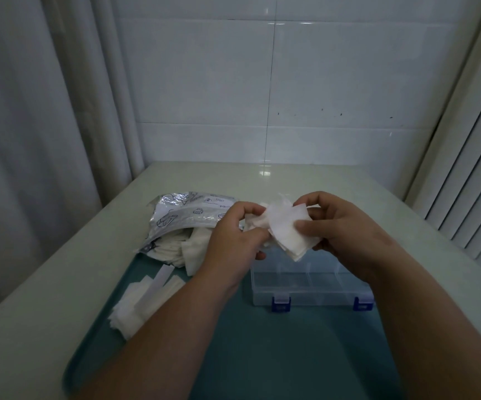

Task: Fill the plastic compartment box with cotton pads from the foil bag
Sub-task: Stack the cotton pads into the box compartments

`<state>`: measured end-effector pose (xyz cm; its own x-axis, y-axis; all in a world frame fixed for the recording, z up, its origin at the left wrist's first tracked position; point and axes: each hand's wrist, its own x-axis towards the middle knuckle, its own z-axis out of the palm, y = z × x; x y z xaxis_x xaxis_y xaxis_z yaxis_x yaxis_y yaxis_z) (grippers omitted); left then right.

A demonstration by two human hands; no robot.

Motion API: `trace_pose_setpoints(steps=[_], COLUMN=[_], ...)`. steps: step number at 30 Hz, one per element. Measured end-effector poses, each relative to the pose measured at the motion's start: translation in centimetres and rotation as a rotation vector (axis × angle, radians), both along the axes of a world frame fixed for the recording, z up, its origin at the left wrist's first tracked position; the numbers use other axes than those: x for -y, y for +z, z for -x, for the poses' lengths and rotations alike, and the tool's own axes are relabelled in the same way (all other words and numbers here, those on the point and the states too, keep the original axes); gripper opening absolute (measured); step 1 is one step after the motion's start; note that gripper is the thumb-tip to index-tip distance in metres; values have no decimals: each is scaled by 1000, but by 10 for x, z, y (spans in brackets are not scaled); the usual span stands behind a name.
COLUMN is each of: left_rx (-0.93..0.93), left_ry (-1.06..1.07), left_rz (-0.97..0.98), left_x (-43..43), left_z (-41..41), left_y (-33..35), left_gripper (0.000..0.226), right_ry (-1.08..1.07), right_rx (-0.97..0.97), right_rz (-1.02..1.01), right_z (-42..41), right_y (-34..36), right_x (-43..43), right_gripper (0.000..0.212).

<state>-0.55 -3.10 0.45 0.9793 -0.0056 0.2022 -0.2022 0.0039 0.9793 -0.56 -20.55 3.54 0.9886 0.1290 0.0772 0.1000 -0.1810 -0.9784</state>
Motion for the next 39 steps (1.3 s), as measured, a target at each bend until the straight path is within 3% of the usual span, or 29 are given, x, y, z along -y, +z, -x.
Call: trace_pose_setpoints(steps=[12,17,21,26,33,39], left_rx=[-5,-65,-90,-107,-61,-18], left_ry=[-62,-61,32,39,82,94], left_rz=[-50,129,191,121,35,-11], left_x=[1,2,0,2,2,1], left_z=[-1,-3,-4,-3,-2,-2], left_y=[-1,-2,-1,-1,-2,-3], left_gripper=[2,23,26,19,24,30], right_ry=[-11,-49,-165,-259,-280,-107], right_rx=[-11,-58,-69,-52,-103,-159], right_rz=[25,-32,-127,-256,-284,-435], right_z=[2,0,-5,-11,-13,-4], right_y=[1,-1,-1,-2,-3,6], right_x=[-2,2,10,13,15,17], right_gripper=[25,27,22,17,30,25])
